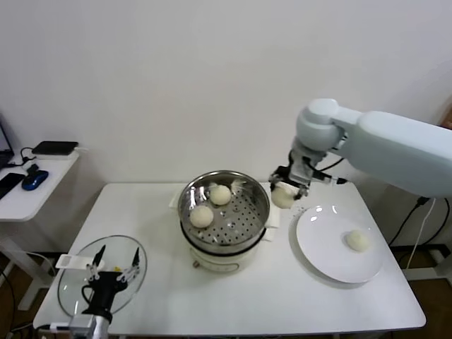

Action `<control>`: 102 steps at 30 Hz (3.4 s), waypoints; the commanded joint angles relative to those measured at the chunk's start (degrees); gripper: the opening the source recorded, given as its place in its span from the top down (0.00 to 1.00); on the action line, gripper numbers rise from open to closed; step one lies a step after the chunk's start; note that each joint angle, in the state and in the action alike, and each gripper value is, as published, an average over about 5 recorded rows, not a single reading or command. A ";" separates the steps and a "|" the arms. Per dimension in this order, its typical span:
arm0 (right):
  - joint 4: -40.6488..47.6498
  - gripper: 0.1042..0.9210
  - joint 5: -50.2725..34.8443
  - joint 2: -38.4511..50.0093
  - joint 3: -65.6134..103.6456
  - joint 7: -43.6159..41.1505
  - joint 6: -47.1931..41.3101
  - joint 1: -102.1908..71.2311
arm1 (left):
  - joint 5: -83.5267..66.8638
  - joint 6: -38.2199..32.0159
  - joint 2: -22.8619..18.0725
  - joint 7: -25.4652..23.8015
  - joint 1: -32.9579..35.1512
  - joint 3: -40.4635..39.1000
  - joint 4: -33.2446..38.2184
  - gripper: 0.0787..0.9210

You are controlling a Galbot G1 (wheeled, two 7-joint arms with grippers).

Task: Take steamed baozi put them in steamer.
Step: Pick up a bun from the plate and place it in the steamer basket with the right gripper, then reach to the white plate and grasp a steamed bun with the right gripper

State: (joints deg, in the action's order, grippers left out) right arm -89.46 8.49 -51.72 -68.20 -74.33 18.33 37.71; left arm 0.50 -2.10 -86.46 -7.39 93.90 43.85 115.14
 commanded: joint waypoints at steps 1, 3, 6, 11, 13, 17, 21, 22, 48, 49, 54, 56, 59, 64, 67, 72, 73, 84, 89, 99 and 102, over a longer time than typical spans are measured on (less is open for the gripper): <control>1.78 0.32 7.93 -13.64 1.87 0.18 4.47 -1.01 | -0.10 0.05 0.00 0.05 0.15 0.26 0.14 0.12; 2.76 0.32 8.83 -16.21 2.36 0.21 4.63 -2.43 | -0.13 0.07 -0.02 0.09 0.14 0.34 0.10 0.12; 3.72 0.32 10.19 -19.63 2.86 0.28 4.71 -4.46 | -0.16 0.20 -0.08 0.22 0.16 0.34 0.14 0.12; 3.81 0.32 12.48 -21.98 3.19 0.04 4.97 -7.24 | -0.15 0.57 -0.31 0.56 0.67 0.38 0.90 0.12; 4.04 0.32 12.95 -22.19 2.93 -0.03 5.35 -8.16 | -0.10 0.60 -0.36 0.66 0.70 0.50 0.79 0.12; 3.88 0.33 14.12 -22.23 2.62 -0.05 5.97 -9.61 | -0.12 0.54 -0.31 0.75 0.79 0.64 0.41 0.12; 2.81 0.34 14.46 -21.72 2.05 -0.08 6.01 -10.46 | -0.13 0.53 -0.33 0.79 0.72 0.62 0.18 0.12; 2.47 0.34 14.48 -21.49 1.85 -0.08 5.99 -10.64 | -0.12 0.54 -0.36 0.80 0.69 0.61 0.16 0.12; -0.39 0.33 17.11 -16.84 0.14 -0.37 7.78 -13.08 | -0.27 0.51 -0.31 0.85 0.16 0.57 -1.20 0.12; -0.34 0.33 17.11 -16.86 0.18 -0.38 7.81 -13.17 | -0.28 0.51 -0.30 0.85 0.14 0.57 -1.24 0.12; 0.05 0.33 16.91 -17.09 0.34 -0.40 7.96 -13.53 | -0.26 0.55 -0.32 0.85 -0.02 0.49 -1.45 0.12; 0.17 0.33 16.64 -17.10 0.27 -0.37 8.04 -13.65 | -0.24 0.55 -0.31 0.85 -0.09 0.47 -1.59 0.12; 0.31 0.33 16.52 -17.04 0.19 -0.31 8.12 -13.81 | -0.24 0.50 -0.28 0.84 -0.19 0.46 -1.82 0.12; 0.76 0.29 16.71 -17.19 0.34 -0.05 8.58 -14.22 | -0.24 0.42 -0.19 0.82 -0.26 0.46 -2.03 0.12; 0.93 0.21 16.67 -17.23 0.44 0.21 9.01 -14.36 | -0.25 0.42 -0.20 0.82 -0.28 0.48 -2.08 0.12; 1.19 0.13 16.26 -17.11 0.77 0.64 9.75 -14.23 | -0.27 0.32 -0.23 0.84 -0.20 0.47 -2.24 0.12; 1.38 0.12 15.97 -17.13 0.95 0.69 9.90 -14.11 | -0.27 0.31 -0.25 0.85 -0.19 0.46 -2.28 0.12; 4.12 0.12 7.66 -15.90 2.62 0.04 10.19 -8.79 | -0.32 0.30 -0.34 0.87 -0.17 0.39 -2.20 0.12; 5.75 0.12 -0.24 -12.38 1.65 -0.13 4.48 -3.24 | -0.47 0.31 -0.22 0.87 -0.23 0.39 -2.06 0.12; 11.96 0.12 -30.61 2.02 -10.91 6.11 -17.91 6.31 | -1.31 0.68 0.22 0.76 -0.37 -0.36 -0.60 0.12; 13.44 0.12 -33.57 7.25 -11.91 8.03 -21.34 5.64 | -1.30 0.57 0.26 0.69 -0.40 -0.89 -0.31 0.12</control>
State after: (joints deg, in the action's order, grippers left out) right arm -80.47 -4.43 -57.29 -73.43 -70.99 12.00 38.04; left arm -0.55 -1.48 -86.31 -6.62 93.49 43.41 114.35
